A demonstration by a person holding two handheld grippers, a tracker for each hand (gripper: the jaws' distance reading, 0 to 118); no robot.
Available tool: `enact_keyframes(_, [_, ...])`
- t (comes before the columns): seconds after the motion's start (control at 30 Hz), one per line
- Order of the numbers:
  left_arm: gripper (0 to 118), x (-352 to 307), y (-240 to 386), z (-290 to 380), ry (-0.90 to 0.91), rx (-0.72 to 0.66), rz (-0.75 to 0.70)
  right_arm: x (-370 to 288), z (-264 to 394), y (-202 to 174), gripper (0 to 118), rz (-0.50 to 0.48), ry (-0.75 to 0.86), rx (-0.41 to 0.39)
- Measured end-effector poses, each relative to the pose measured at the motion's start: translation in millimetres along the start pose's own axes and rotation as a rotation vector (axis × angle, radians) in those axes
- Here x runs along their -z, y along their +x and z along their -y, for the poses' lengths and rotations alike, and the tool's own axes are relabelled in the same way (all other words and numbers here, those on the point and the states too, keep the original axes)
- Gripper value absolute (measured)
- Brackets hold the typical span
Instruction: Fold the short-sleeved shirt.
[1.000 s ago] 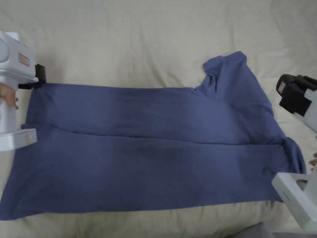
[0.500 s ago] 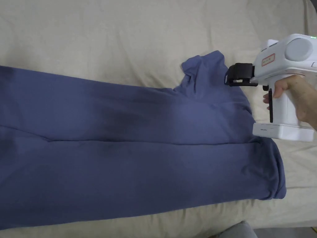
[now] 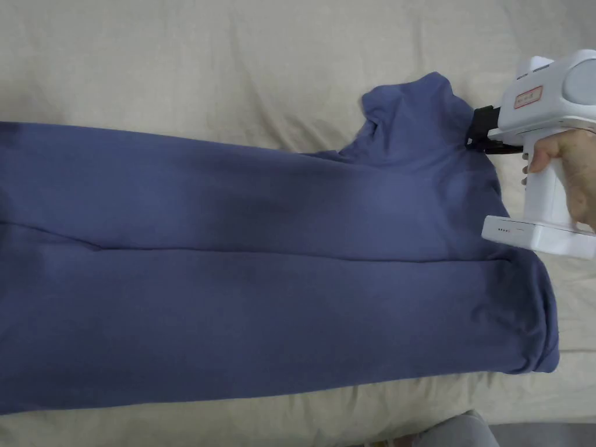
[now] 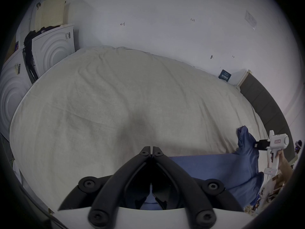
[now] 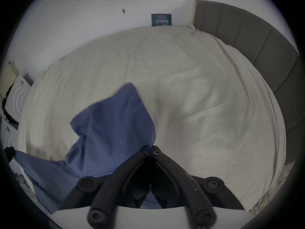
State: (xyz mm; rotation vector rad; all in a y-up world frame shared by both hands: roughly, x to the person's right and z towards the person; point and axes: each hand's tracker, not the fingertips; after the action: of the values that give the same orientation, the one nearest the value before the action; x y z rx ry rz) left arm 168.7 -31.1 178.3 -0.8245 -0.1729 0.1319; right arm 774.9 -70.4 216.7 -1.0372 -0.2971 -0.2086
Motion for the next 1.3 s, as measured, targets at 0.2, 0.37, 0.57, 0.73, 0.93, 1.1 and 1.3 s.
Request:
enact_keyframes(0.2, [0, -46, -5, 9, 0.034, -0.033, 0.026, -94, 17, 11, 4, -0.074, 0.152, -0.054])
enact_keyframes(0.37, [0, -91, -13, 39, 0.067, -0.044, 0.042, -156, 74, 34, 4, -0.112, 0.236, -0.018])
enact_keyframes(0.57, [0, -114, -23, 106, 0.037, -0.106, 0.033, -172, 171, 57, 4, -0.124, 0.207, 0.081])
enact_keyframes(0.73, [1, -105, -27, 173, -0.071, -0.158, -0.048, -149, 243, 64, 4, -0.105, 0.116, 0.175])
enact_keyframes(0.93, [87, -98, -30, 209, -0.160, -0.162, -0.139, -152, 272, 67, 88, -0.043, 0.081, 0.179])
enact_keyframes(1.1, [118, -138, -13, 173, 0.071, -0.088, -0.143, -215, 248, 50, 105, 0.002, 0.328, 0.010])
enact_keyframes(1.3, [118, -193, 52, 139, 0.439, 0.162, -0.170, -286, 234, 1, 118, -0.036, 0.701, -0.064])
